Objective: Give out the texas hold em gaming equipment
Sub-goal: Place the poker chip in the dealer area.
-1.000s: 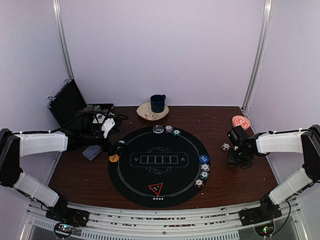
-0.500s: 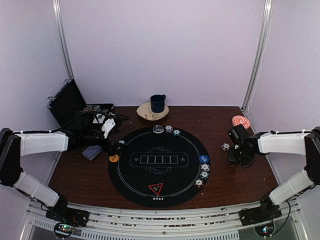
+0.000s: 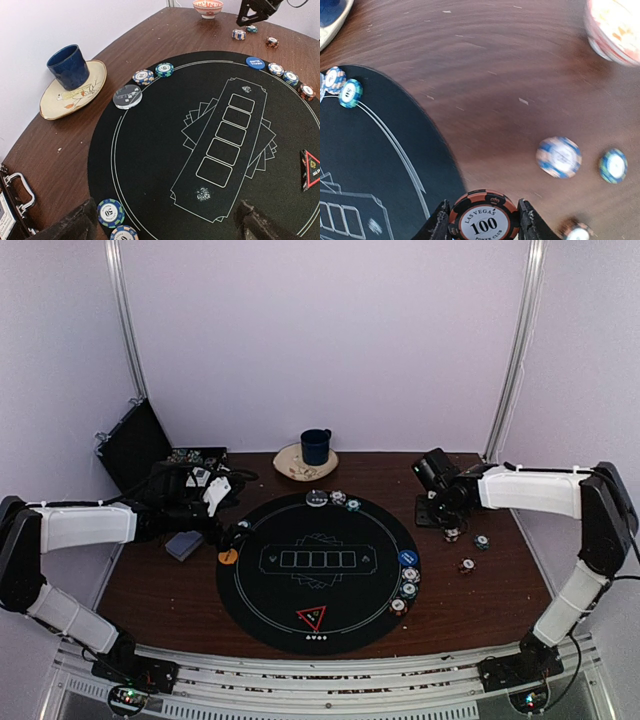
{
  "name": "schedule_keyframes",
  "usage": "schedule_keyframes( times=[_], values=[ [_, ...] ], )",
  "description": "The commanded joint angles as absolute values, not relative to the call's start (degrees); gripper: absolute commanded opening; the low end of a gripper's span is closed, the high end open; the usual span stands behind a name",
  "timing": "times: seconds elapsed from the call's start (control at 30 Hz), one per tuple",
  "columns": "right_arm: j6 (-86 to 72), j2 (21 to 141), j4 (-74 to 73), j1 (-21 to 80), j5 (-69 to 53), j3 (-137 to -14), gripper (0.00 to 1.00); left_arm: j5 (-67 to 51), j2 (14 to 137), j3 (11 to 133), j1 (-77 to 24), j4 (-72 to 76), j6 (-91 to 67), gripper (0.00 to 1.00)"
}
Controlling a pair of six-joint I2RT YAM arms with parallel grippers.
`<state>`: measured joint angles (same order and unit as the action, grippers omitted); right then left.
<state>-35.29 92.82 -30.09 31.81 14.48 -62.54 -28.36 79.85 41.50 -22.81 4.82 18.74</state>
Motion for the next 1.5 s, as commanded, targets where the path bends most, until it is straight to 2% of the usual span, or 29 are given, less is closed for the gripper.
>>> schedule_keyframes(
  times=[0.0, 0.27, 0.5, 1.23, 1.47],
  values=[
    [-32.02, 102.23, -29.86, 33.72, 15.32, -72.12, 0.33, -28.95, 80.16, 41.69, -22.42, 8.0, 18.8, 0.98],
    [-28.61, 118.08, -30.95, 34.73, 10.66, -90.29, 0.34, -28.92, 80.24, 41.75, -22.44, 8.0, 18.81, 0.98],
    [-26.85, 126.72, -31.37, 35.06, 8.37, -99.11, 0.34, -29.09, 79.9, 41.57, -22.44, 8.08, 18.81, 0.98],
    [-24.19, 132.09, -30.25, 35.13, 9.67, -103.16, 0.38, -28.94, 80.6, 41.75, -22.4, 8.07, 18.9, 0.98],
    [-24.1, 131.69, -30.8, 35.15, 9.34, -103.31, 0.48, -28.98, 80.77, 41.91, -22.41, 8.01, 18.98, 0.98]
  ],
)
